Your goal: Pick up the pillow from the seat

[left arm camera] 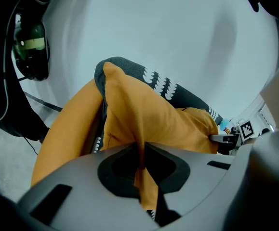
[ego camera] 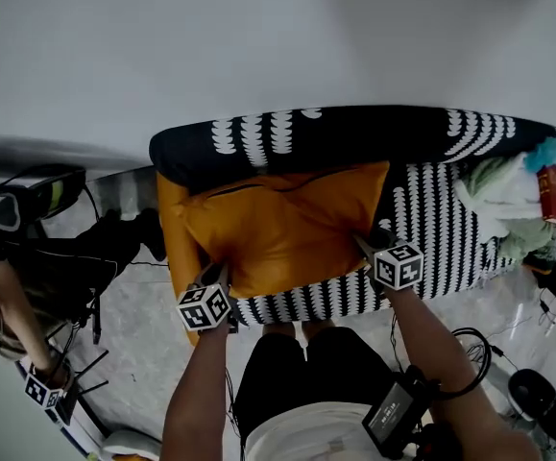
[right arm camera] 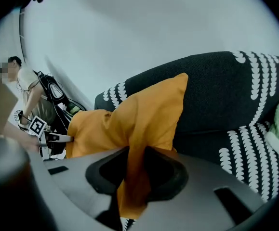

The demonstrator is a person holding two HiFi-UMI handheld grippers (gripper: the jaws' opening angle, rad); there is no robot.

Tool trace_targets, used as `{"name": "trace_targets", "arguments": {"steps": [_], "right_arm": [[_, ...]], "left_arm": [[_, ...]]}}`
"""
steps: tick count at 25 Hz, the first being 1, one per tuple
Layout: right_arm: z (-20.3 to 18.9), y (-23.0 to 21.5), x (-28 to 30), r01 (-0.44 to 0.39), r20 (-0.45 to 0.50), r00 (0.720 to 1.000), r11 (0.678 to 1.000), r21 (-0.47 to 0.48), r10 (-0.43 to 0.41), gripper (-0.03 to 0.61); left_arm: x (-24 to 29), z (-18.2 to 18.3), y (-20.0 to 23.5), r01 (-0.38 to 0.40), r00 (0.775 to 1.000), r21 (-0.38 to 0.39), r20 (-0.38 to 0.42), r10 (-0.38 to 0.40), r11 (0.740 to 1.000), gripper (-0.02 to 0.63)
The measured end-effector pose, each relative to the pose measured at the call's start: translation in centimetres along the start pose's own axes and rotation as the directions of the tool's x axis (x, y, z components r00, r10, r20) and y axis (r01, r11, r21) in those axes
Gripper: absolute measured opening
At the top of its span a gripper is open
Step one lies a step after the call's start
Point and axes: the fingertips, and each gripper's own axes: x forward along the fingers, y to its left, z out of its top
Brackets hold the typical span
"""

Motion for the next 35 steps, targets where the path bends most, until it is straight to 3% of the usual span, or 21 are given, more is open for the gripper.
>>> {"name": "trace_targets", "arguments": {"steps": [10,16,28,35], "right_arm": [[1.6,0.5,-6.9,-0.051,0.052,0.997,0.999,-0.008,0.052,0.114],[1.5,2.7,-6.9,-0.065,0.108,0.992,0.997,-0.029,0.067,0.117],[5.0,5.4,-13.8,-0.069,0.202,0.976,0.994,-0.085,0.085,0.118],[7.1,8.3,-16.3,-0.047,0.278,0.957,0.992,-0.117,0.078,0.12]], "left_arm": [[-5.2,1.1,-5.4,-0.007,0.999,0.042,0.037,0.006,0.999,0.032],[-6.9,1.9,-4.0,-0.009,0.996,0.106,0.087,0.0,0.994,0.032],[-13.1,3.3,-7.8,0.014,0.99,0.148,0.137,-0.035,0.989,0.029],[-16.9,6.4,-8.4,0.026,0.966,0.213,0.246,-0.079,0.977,0.025]]}}
